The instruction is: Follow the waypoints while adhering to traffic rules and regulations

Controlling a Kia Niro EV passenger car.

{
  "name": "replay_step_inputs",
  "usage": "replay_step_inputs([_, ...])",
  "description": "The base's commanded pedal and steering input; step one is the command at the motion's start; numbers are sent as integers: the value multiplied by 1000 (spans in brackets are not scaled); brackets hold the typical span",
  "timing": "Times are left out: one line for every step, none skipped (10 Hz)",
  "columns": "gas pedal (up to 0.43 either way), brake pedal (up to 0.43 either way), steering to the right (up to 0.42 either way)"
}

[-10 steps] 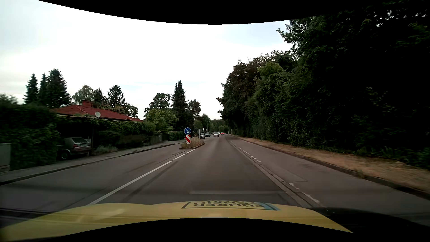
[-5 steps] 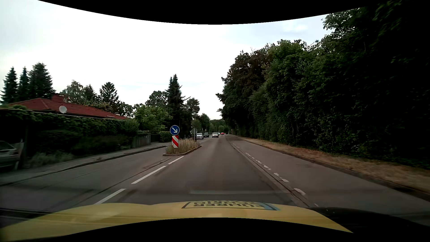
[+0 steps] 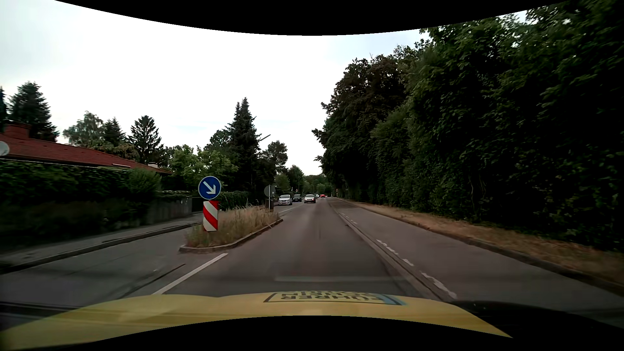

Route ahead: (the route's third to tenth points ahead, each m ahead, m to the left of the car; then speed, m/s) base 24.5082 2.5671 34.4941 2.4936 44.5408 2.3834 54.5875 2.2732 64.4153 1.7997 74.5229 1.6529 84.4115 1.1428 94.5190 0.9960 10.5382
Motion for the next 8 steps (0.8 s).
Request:
replay_step_inputs([59,0,3])
replay_step_inputs([47,0,3])
replay_step_inputs([39,0,4])
replay_step_inputs([28,0,7])
replay_step_inputs([28,0,8])
replay_step_inputs([28,0,7])
replay_step_inputs([28,0,5])
replay_step_inputs([28,0,3])
